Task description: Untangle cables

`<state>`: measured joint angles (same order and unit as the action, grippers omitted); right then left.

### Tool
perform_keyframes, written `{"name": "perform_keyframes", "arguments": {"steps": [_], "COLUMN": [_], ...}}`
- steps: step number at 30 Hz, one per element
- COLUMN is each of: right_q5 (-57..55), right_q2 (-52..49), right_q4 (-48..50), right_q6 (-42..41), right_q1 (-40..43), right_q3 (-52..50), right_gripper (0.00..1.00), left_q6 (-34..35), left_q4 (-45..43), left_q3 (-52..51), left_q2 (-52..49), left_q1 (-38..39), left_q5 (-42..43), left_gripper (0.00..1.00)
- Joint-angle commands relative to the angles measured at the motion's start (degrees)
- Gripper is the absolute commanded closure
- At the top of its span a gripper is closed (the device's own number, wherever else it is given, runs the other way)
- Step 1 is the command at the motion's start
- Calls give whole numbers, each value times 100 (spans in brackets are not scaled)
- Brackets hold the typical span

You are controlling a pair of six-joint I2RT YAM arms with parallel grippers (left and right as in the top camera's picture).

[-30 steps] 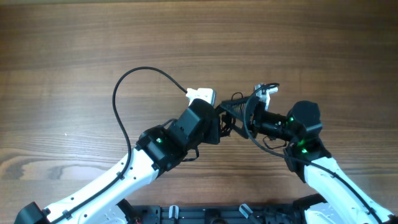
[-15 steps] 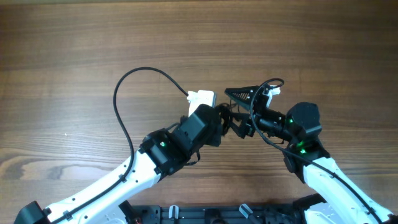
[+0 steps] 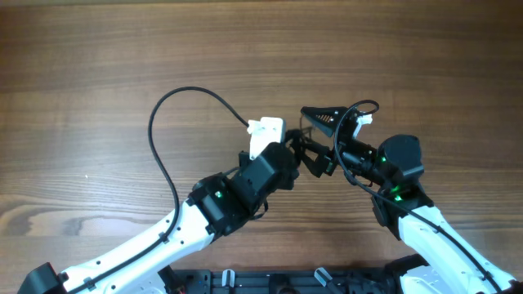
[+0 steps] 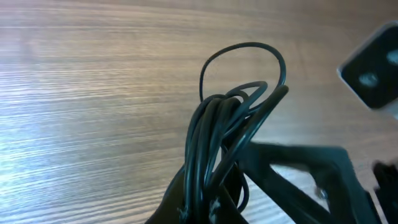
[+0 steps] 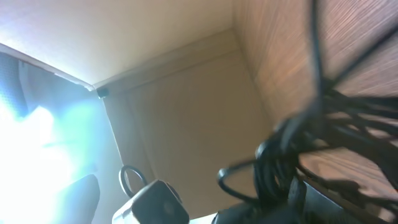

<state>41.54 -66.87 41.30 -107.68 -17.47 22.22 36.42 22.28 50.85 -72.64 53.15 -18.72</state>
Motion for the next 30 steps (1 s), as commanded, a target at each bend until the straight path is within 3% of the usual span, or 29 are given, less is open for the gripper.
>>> {"name": "perform_keyframes", "arguments": {"steps": [1,7,16,22,26,30], "right_q5": [63,-39,-730,-1523,-2291,-2374], "right_q2": [-44,-44,-44,-44,-44,-44], "right_q4": [44,223,107,98,-26,-619], "right_q6": [-55,-129,-179,-149,649,1543], "right_q1": [-24,-24,-24,-13,273,949], "right_q3": [66,66,66,66,66,66], "right_gripper": [0,0,0,0,0,0], "left_q6": [457,455,407,-138,-151,-151], "left_q4": [-24,-20,-24,-20,219,824], "left_q3": [15,11,11,11,11,11], "left_q2": [61,57,31,31,31,31], "left_q1": [-127,-111,-76,632,787,772], "left_q5": [-398,509,1147,1161,1161,1071], "left_gripper": [96,96,96,96,96,96]}}
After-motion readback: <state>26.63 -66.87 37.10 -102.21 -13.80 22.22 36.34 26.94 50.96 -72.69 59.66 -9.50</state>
